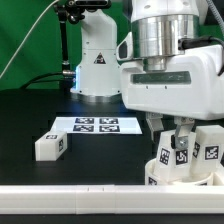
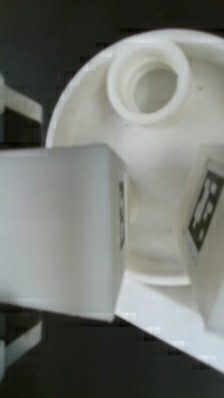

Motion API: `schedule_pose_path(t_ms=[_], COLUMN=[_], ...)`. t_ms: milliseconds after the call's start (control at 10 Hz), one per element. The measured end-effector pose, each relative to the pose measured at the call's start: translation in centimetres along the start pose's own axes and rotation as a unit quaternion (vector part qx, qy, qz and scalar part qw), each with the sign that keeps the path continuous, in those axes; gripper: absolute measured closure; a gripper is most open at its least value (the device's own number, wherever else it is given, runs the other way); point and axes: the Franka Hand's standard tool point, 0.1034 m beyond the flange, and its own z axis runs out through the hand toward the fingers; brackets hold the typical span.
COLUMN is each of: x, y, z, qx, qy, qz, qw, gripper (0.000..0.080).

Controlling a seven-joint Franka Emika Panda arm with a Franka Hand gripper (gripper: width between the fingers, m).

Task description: Assemble stool

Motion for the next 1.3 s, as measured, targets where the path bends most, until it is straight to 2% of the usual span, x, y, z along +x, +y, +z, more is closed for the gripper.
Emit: schedule_pose_path(t_ms=[400, 600, 700, 1000, 1100, 1200, 1300], x=[-0.3, -0.6, -0.7, -1.7, -1.8, -2.0, -2.2], y=[0.1, -0.1, 0.0, -0.1, -0.1, -0.1, -0.1], z=[0.1, 0.0, 0.0, 0.1, 0.1, 0.2, 0.2], qx=[0.007, 0.010, 0.017, 0.015, 0.014, 0.013, 0.013], qy=[-0.017, -0.028, -0.033, -0.047, -0.050, -0.054, -0.057], qz=[0.171, 0.280, 0.329, 0.443, 0.453, 0.483, 0.481], qw=[0.985, 0.959, 0.944, 0.895, 0.890, 0.874, 0.875], gripper=[0.0458, 0.0458, 0.0458, 0.0458, 0.0458, 0.0458, 0.0458])
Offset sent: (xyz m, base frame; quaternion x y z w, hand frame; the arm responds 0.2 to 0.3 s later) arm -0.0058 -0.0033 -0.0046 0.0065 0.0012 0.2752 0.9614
